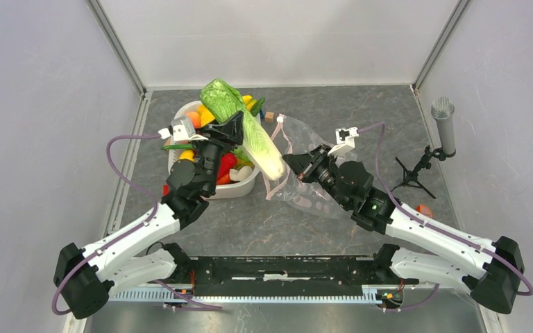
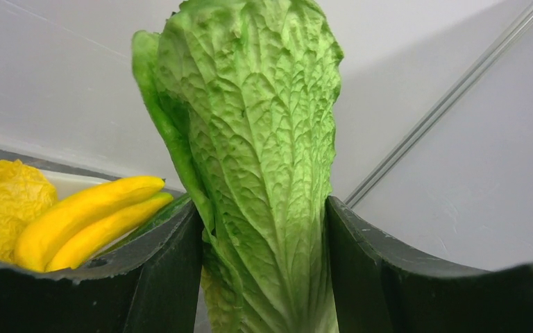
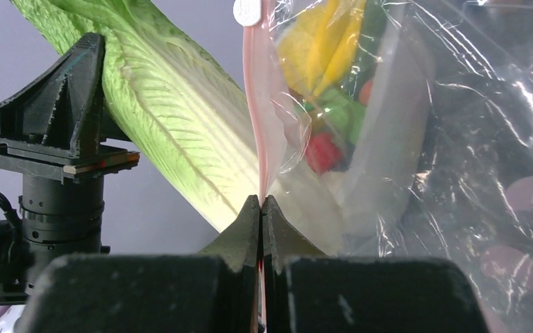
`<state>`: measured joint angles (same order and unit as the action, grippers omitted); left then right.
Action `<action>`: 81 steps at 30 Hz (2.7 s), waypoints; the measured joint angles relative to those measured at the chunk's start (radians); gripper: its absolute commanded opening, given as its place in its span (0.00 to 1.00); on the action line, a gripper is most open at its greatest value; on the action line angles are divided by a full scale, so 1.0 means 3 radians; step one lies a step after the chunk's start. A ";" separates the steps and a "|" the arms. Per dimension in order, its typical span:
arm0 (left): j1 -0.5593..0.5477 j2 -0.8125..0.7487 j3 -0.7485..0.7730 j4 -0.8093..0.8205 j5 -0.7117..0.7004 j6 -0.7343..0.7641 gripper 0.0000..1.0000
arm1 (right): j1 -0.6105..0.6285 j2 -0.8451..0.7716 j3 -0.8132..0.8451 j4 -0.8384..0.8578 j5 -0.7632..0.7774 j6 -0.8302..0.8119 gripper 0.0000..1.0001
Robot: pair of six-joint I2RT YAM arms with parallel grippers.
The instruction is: Place the food in the zip-top bag and seal the zipper
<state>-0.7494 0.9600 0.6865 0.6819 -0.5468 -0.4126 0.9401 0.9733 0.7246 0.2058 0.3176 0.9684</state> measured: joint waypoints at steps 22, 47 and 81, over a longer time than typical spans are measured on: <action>-0.0633 0.0048 -0.0153 0.0211 -0.1016 -0.0043 0.09 | 0.0001 -0.0107 -0.0278 0.0546 0.0168 0.0509 0.00; -0.0805 -0.0099 -0.0292 -0.0487 -0.0649 -0.0710 0.30 | 0.0000 0.0149 -0.0473 0.1189 0.0053 0.0673 0.00; -0.0690 -0.0212 -0.0186 -0.0818 -0.0524 -0.0347 0.31 | 0.0005 0.0195 0.0183 0.0481 -0.0910 -0.1264 0.00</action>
<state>-0.9565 0.8963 0.6308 0.4366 -0.7040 -0.5167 0.9417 1.0317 0.7795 0.3500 0.0444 0.5892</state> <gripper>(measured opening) 0.644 0.010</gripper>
